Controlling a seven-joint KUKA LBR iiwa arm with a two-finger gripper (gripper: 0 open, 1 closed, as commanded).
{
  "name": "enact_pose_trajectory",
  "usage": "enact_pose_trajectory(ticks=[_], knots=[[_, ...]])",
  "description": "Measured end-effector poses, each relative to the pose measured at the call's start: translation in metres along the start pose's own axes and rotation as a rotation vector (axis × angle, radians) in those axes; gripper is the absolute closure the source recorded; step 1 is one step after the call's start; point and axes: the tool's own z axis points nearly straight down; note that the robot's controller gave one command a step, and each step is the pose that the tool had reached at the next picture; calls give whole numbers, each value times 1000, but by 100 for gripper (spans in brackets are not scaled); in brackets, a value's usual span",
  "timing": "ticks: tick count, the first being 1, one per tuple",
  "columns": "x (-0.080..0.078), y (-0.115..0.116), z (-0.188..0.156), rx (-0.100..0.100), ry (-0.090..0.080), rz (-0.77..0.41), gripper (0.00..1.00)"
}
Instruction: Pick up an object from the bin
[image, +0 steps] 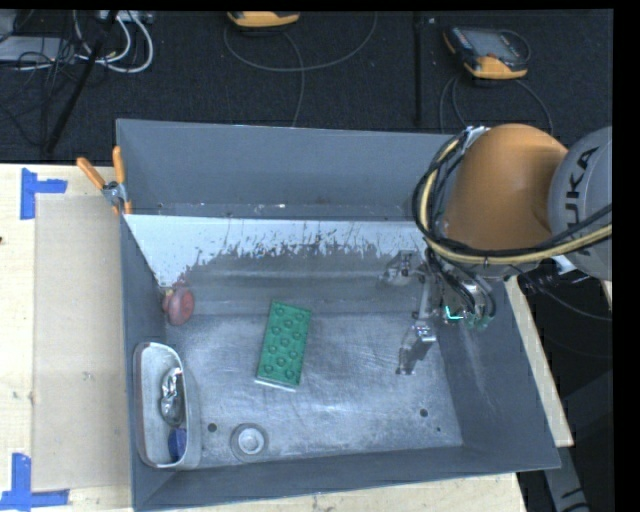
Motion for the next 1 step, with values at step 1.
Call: enact_pose_trajectory(ticks=[1], knots=[[-30,53,129,0,-9,-124,0]])
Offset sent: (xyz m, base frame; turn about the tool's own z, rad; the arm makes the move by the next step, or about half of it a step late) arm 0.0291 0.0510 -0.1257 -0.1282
